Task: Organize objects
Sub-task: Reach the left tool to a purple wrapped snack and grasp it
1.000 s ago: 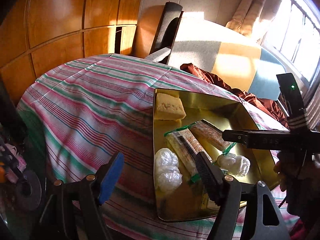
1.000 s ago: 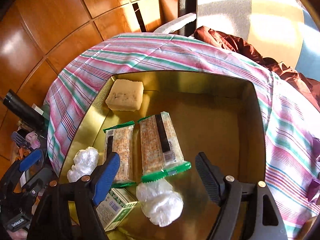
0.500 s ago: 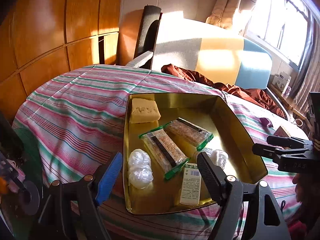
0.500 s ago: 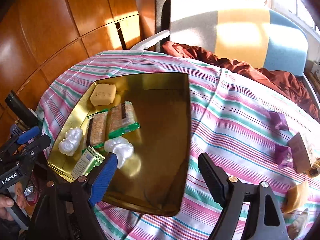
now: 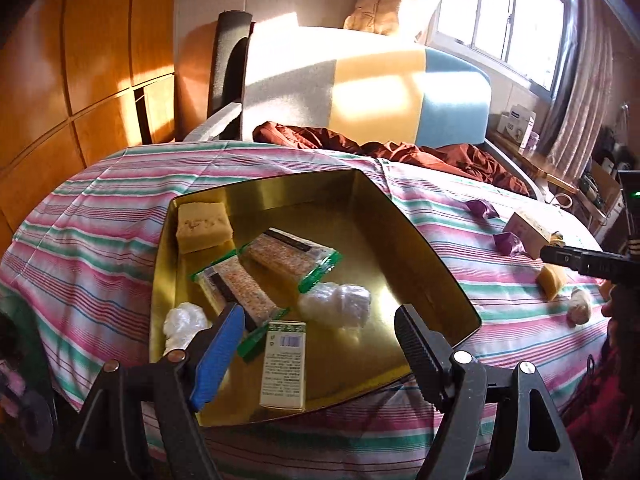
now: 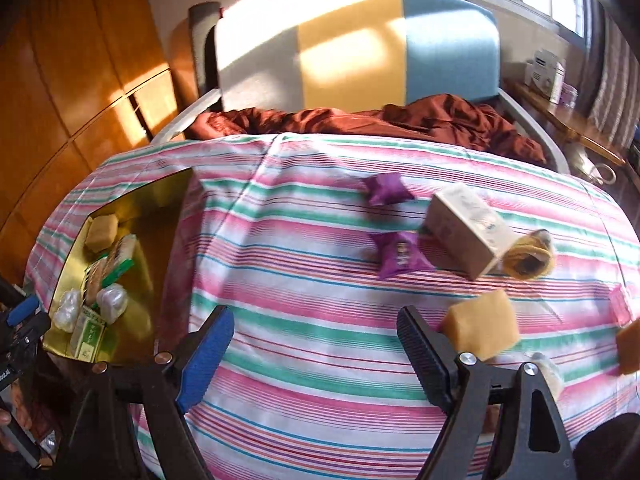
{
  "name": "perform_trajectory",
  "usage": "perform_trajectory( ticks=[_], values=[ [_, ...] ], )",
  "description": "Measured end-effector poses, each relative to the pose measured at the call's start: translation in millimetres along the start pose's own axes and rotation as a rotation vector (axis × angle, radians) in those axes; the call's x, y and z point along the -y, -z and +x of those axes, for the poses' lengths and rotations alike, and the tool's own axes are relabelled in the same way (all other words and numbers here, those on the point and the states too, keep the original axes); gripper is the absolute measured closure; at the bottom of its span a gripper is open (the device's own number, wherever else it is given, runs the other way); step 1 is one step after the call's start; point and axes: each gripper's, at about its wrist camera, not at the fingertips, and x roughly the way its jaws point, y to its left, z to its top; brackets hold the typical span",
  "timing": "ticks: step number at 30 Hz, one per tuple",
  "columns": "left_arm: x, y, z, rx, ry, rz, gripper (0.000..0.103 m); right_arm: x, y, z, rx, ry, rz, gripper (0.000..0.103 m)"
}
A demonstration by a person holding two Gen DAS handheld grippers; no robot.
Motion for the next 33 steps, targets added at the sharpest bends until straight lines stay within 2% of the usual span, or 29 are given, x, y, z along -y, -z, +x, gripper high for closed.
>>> perform_trajectory(
  ticks=[4, 6, 7, 10, 12, 14, 18, 22, 28, 33],
  values=[
    [24, -6, 6, -0.006, 0.043, 0.054, 0.025, 68, -2, -14, 0.041, 0.124, 0.169, 0.018],
    [37, -9, 9, -0.011, 0.071, 0.081, 0.025, 99, 2, -16, 0.055, 0.16, 0.266, 0.018],
    [45, -11, 10, -0.016, 0.085, 0.096, 0.025, 114, 6, -16, 0.051, 0.155, 0.331, 0.017],
    [70, -18, 15, -0.025, 0.123, 0.144, 0.025, 151, 20, -11, 0.067, 0.061, 0.54, 0.014],
    [88, -24, 19, -0.035, 0.165, 0.171, 0.025, 164, 28, -9, 0.074, 0.043, 0.626, 0.014],
    [107, -33, 26, -0.059, 0.204, 0.176, 0.025, 166, 28, -17, 0.127, 0.042, 0.631, 0.014],
    [146, -50, 48, -0.113, 0.289, 0.178, 0.025, 164, 28, -17, 0.133, -0.001, 0.626, 0.013],
    [188, -63, 82, -0.195, 0.343, 0.188, 0.025, 165, 28, -17, 0.14, -0.046, 0.636, 0.013],
    [232, -76, 145, -0.358, 0.386, 0.114, 0.027, 166, 30, -18, 0.15, -0.082, 0.645, 0.013],
    [254, -84, 191, -0.432, 0.368, 0.047, 0.029, 167, 30, -17, 0.153, -0.107, 0.649, 0.013]
  ],
)
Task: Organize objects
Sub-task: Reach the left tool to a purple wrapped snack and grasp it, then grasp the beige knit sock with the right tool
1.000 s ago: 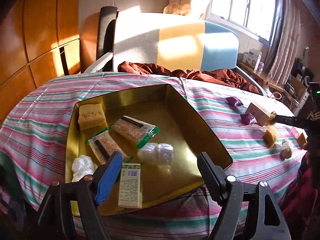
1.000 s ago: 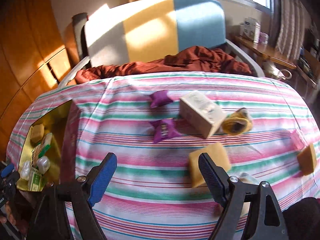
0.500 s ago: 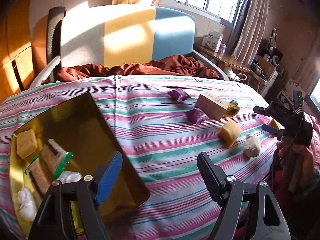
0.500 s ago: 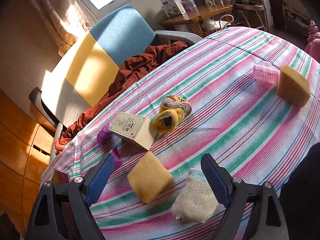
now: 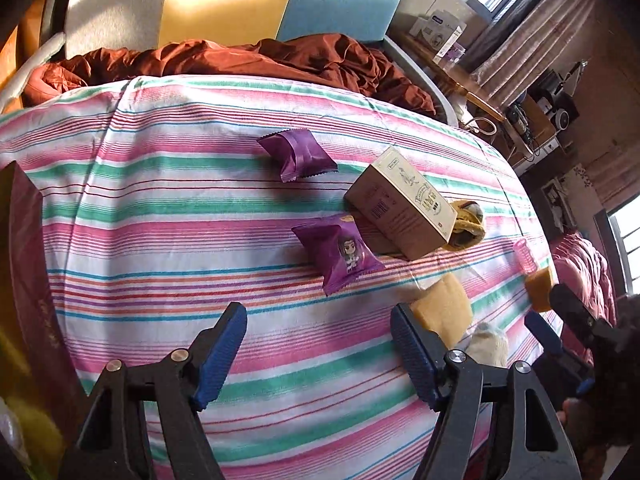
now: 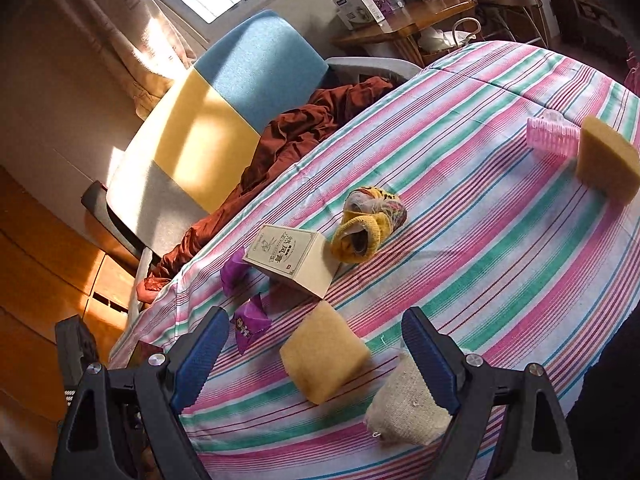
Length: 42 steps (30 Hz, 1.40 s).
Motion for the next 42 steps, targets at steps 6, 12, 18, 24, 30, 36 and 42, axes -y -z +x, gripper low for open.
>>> perform_trajectory(
  ticks=[6, 12, 18, 24, 30, 36, 42],
  values=[
    [9, -30, 41, -0.025, -0.041, -0.033, 0.029, 2, 0, 0, -0.001, -0.024, 0.013, 0.013],
    [18, -41, 67, -0.018, -0.113, 0.018, 0.044, 6, -1, 0, -0.001, -0.038, 0.031, 0.013],
    [23, -19, 61, 0.04, -0.141, 0.171, 0.054, 13, -2, -1, 0.005, -0.046, 0.071, 0.013],
    [20, 32, 35, 0.091, -0.154, 0.267, 0.055, 23, -3, -2, 0.009, -0.058, 0.131, 0.013],
    [17, 98, 3, 0.145, -0.116, 0.372, 0.055, 26, -2, -1, 0.016, -0.021, 0.146, 0.013],
    [9, 117, 1, 0.162, -0.09, 0.371, 0.054, 26, -1, 11, -0.06, 0.11, 0.137, 0.013],
    [10, 120, 4, 0.168, -0.106, 0.391, 0.061, 20, 5, 18, -0.186, 0.297, 0.029, 0.013]
  ],
)
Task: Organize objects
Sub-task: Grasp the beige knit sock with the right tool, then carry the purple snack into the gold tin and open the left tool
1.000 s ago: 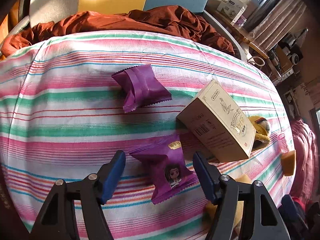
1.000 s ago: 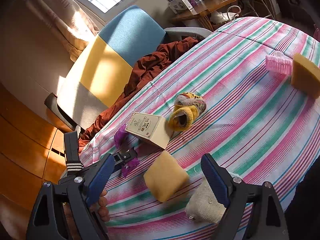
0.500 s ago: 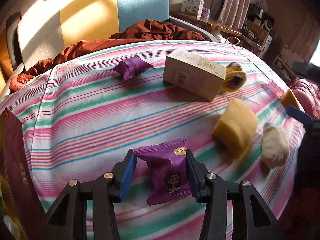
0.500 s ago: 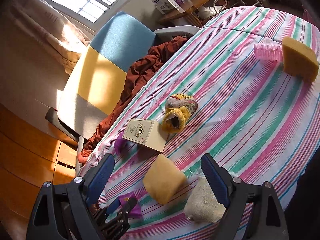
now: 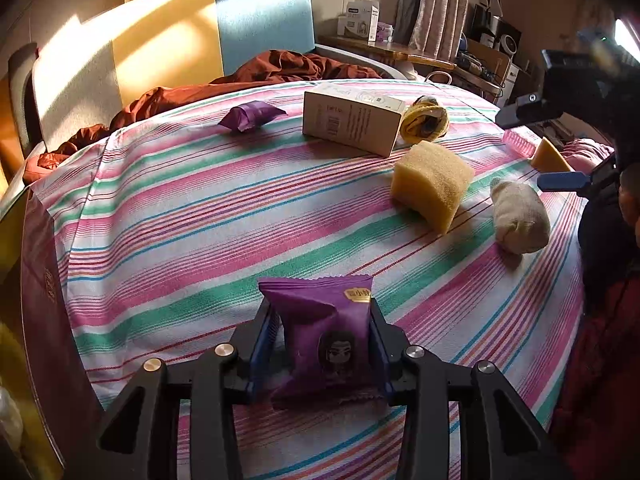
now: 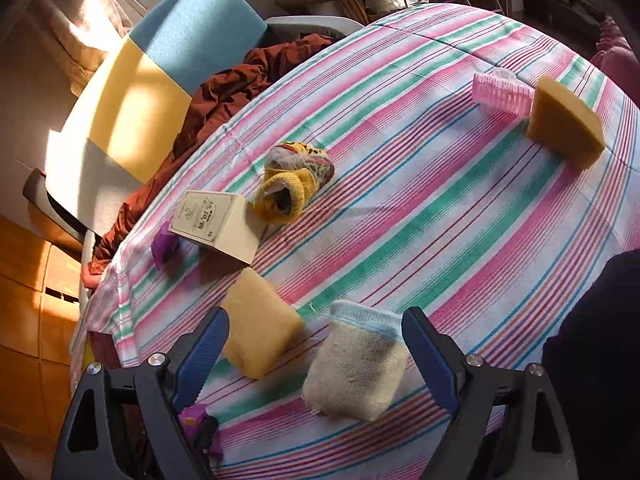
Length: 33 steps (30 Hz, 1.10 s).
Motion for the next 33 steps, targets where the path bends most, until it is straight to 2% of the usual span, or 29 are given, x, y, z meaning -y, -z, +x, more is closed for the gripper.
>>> perform_trajectory(
  ticks=[6, 8, 10, 13, 19, 24, 29, 33],
  values=[
    [-5, 1, -1, 0.006, 0.029, -0.017, 0.061, 1, 3, 24, -0.126, 0.113, -0.02, 0.015],
    [-7, 1, -1, 0.008, 0.041, -0.025, 0.061, -4, 5, 39, -0.197, 0.133, -0.058, 0.025],
    [-7, 2, -2, 0.013, 0.044, -0.021, 0.061, -10, 6, 47, -0.228, 0.174, -0.11, 0.042],
    [-8, 4, -3, 0.018, 0.045, -0.024, 0.061, -8, 7, 42, -0.206, 0.142, -0.111, 0.045],
    [-13, 10, -12, 0.013, 0.06, -0.053, 0.062, -1, 8, 28, -0.126, 0.122, -0.078, 0.045],
    [-11, 18, -24, 0.008, 0.059, -0.052, 0.063, 10, 8, 15, -0.066, 0.055, -0.039, 0.045],
    [-4, 28, -37, 0.0, 0.088, -0.04, 0.063, 9, 10, 17, -0.08, 0.043, -0.055, 0.045],
    [0, 30, -54, 0.019, 0.114, -0.027, 0.063, -9, 7, 29, -0.134, 0.078, -0.088, 0.045]
  ],
)
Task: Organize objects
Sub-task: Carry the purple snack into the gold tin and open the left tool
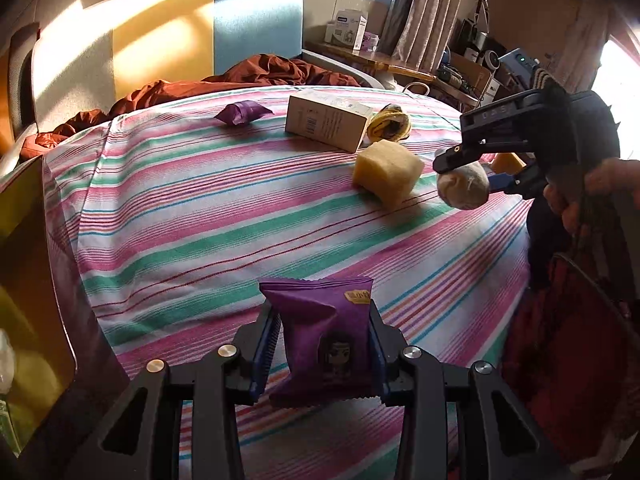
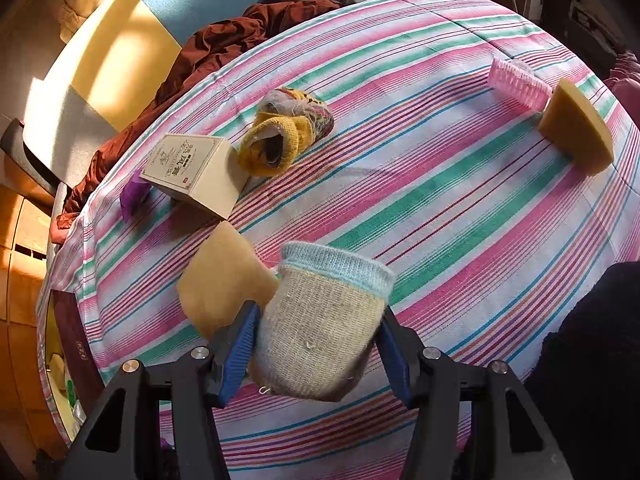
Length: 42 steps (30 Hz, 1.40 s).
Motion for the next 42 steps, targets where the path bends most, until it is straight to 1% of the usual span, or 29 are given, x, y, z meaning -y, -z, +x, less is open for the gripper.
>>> perform_trajectory(
  ticks=[6, 11, 15, 17, 21, 23, 26, 30, 32, 36, 37, 39, 40, 42],
  values=[
    [-1, -8, -39, 0.073, 0.039, -0.016, 0.063, 4, 0, -1, 0.004, 0.038, 0.025, 0.045],
    [-24, -18, -77, 0.155, 0.039, -0.086, 0.062, 5, 0, -3, 0.016, 0.032, 0.026, 0.045],
    [-57, -23, -99, 0.195, 0.006, -0.174, 0.062, 3, 0, -4, 0.021, 0.023, 0.025, 0.045],
    [-73, -24, -109, 0.213, -0.027, -0.209, 0.062, 3, 1, -5, 0.025, 0.016, 0.025, 0.045],
    [-113, -22, -126, 0.224, -0.089, -0.289, 0.062, 1, 1, -8, 0.033, 0.006, 0.023, 0.045],
    [-137, -18, -133, 0.228, -0.14, -0.329, 0.062, 0, 1, -9, 0.038, -0.001, 0.023, 0.045],
    [-172, -13, -143, 0.221, -0.207, -0.377, 0.062, -2, 1, -10, 0.041, -0.008, 0.02, 0.045],
    [-223, -10, -146, 0.177, -0.28, -0.44, 0.062, -1, -1, -10, 0.042, -0.013, 0.015, 0.045],
    [-249, -9, -143, 0.151, -0.301, -0.477, 0.062, -1, 0, -10, 0.043, -0.016, 0.016, 0.045],
    [-298, -5, -129, 0.087, -0.316, -0.561, 0.062, -1, 0, -11, 0.043, -0.018, 0.013, 0.045],
    [-308, -4, -124, 0.068, -0.309, -0.576, 0.062, -2, 0, -11, 0.043, -0.018, 0.013, 0.045],
    [-325, -3, -115, 0.04, -0.333, -0.612, 0.062, -3, -1, -11, 0.046, -0.019, 0.012, 0.045],
    [-331, -3, -111, 0.031, -0.337, -0.611, 0.062, -3, -2, -11, 0.047, -0.021, 0.012, 0.045],
    [-341, -5, -101, 0.02, -0.37, -0.607, 0.062, -3, -2, -11, 0.048, -0.019, 0.014, 0.045]
  ],
)
